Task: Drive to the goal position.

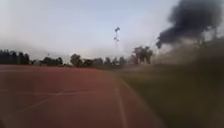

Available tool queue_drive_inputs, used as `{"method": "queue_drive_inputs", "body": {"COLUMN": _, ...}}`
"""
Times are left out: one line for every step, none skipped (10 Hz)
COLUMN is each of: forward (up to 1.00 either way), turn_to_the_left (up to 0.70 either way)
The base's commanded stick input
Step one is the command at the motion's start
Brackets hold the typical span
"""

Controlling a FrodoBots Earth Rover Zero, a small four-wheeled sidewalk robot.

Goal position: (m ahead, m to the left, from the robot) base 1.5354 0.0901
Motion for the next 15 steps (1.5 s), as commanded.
{"method": "queue_drive_inputs", "body": {"forward": 0.7, "turn_to_the_left": -0.13}}
{"method": "queue_drive_inputs", "body": {"forward": 0.7, "turn_to_the_left": 0.0}}
{"method": "queue_drive_inputs", "body": {"forward": 0.7, "turn_to_the_left": 0.0}}
{"method": "queue_drive_inputs", "body": {"forward": 0.7, "turn_to_the_left": 0.0}}
{"method": "queue_drive_inputs", "body": {"forward": 0.7, "turn_to_the_left": 0.0}}
{"method": "queue_drive_inputs", "body": {"forward": 0.7, "turn_to_the_left": 0.0}}
{"method": "queue_drive_inputs", "body": {"forward": 0.7, "turn_to_the_left": 0.0}}
{"method": "queue_drive_inputs", "body": {"forward": 0.7, "turn_to_the_left": -0.15}}
{"method": "queue_drive_inputs", "body": {"forward": 0.7, "turn_to_the_left": -0.33}}
{"method": "queue_drive_inputs", "body": {"forward": 0.7, "turn_to_the_left": -0.34}}
{"method": "queue_drive_inputs", "body": {"forward": 0.7, "turn_to_the_left": -0.21}}
{"method": "queue_drive_inputs", "body": {"forward": 0.7, "turn_to_the_left": -0.01}}
{"method": "queue_drive_inputs", "body": {"forward": 0.7, "turn_to_the_left": 0.0}}
{"method": "queue_drive_inputs", "body": {"forward": 0.7, "turn_to_the_left": 0.0}}
{"method": "queue_drive_inputs", "body": {"forward": 0.7, "turn_to_the_left": 0.0}}
